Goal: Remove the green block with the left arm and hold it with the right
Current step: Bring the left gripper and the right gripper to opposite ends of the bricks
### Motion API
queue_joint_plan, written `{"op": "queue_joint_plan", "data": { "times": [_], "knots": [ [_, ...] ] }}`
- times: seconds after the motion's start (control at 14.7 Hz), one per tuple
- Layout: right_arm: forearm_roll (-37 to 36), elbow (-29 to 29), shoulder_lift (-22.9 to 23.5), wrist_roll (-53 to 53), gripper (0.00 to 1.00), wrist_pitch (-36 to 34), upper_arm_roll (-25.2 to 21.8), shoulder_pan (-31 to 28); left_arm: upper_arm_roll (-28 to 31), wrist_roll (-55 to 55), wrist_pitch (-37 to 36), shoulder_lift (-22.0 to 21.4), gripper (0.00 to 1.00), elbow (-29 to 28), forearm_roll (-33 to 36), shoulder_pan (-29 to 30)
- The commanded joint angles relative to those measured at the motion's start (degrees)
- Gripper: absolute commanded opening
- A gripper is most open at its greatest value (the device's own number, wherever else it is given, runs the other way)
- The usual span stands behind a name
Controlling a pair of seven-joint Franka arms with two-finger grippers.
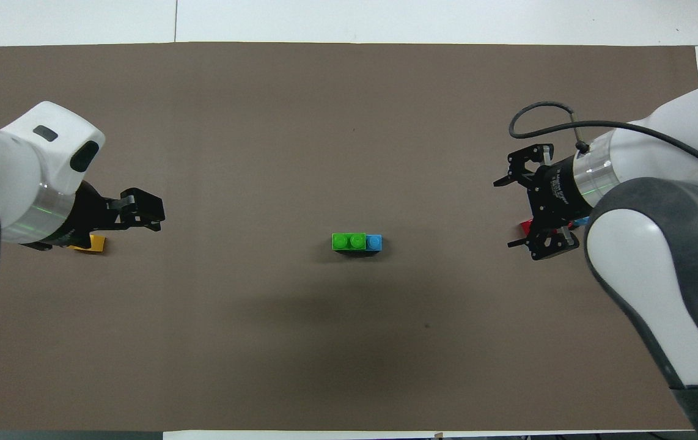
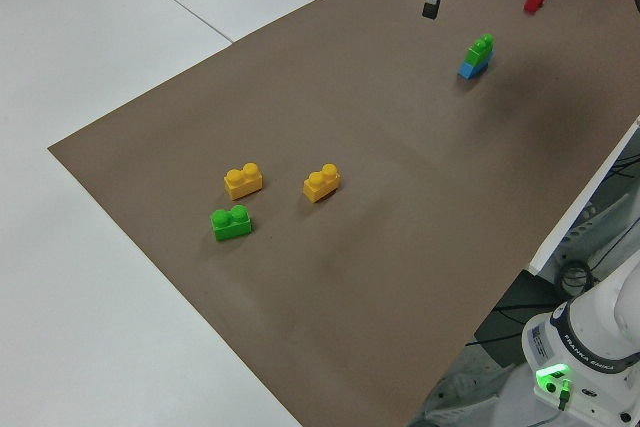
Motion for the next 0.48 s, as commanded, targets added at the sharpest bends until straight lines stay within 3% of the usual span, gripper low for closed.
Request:
{"op": "queue_joint_plan", "data": {
  "times": [0.0,0.41],
  "knots": [
    [3.0,-5.2,-0.4,3.4,1.00,6.1,0.0,2.6,0.7,-12.4,2.8,-3.5,1.00,-5.2,-0.8,-4.2],
    [6.8,-9.5,-0.1,3.9,1.00,14.7,0.0,6.1,0.7,-50.6,15.0,-5.3,1.00,-10.5,-5.3,-8.6]
  ]
}}
